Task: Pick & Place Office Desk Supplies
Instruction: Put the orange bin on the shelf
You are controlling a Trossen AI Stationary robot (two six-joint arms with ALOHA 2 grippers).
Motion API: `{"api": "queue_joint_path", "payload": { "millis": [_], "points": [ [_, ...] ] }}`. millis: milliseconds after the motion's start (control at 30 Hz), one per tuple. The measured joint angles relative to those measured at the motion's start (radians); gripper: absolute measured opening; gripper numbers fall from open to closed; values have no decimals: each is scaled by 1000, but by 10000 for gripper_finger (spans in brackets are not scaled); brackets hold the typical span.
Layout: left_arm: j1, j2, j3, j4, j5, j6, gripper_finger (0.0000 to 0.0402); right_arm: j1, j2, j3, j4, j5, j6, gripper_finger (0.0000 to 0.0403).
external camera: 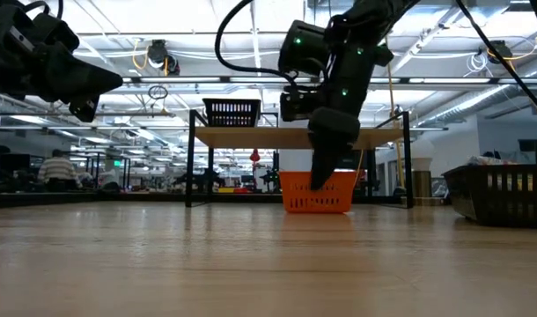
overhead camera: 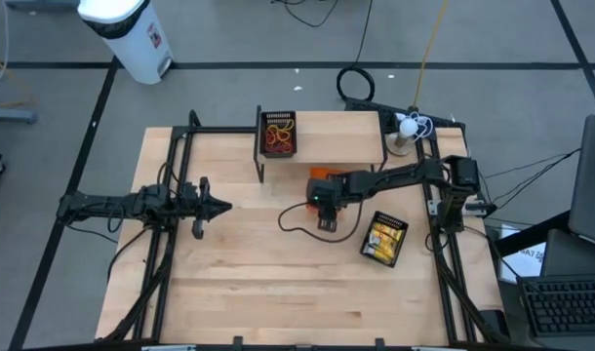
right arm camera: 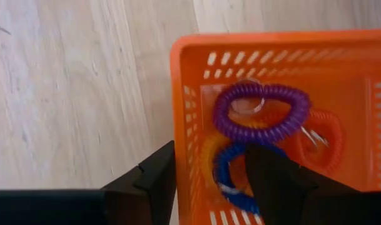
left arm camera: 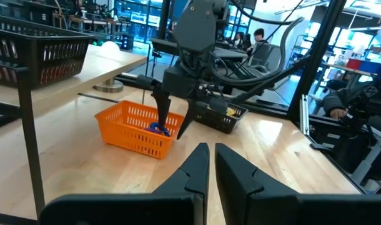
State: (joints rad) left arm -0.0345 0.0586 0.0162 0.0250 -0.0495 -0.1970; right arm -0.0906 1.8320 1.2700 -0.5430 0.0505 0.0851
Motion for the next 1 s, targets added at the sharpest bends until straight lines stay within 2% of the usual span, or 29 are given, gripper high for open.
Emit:
{"api": "queue_joint_path", "payload": {
  "millis": [267,367,500,700,867,1000],
  "points": [
    [1,0,-1,6,0,1,26,-9,0,-34,45,6,-20,136],
    [1,0,-2,11,-1,1,26,-7,0,-34,46,5,-19,94],
    [0,0,-2,12,-1,1,26,10,0,-34,45,4,-21,15],
    [0,0,-2,13,-1,0,26,81,-8,-35,29,14,-43,3],
    [0,0,-2,14,-2,1,26,192,-44,-35,-24,76,-1,2],
    [0,0,-2,15,-4,2,26,278,-82,-34,-45,80,40,1]
  ]
}}
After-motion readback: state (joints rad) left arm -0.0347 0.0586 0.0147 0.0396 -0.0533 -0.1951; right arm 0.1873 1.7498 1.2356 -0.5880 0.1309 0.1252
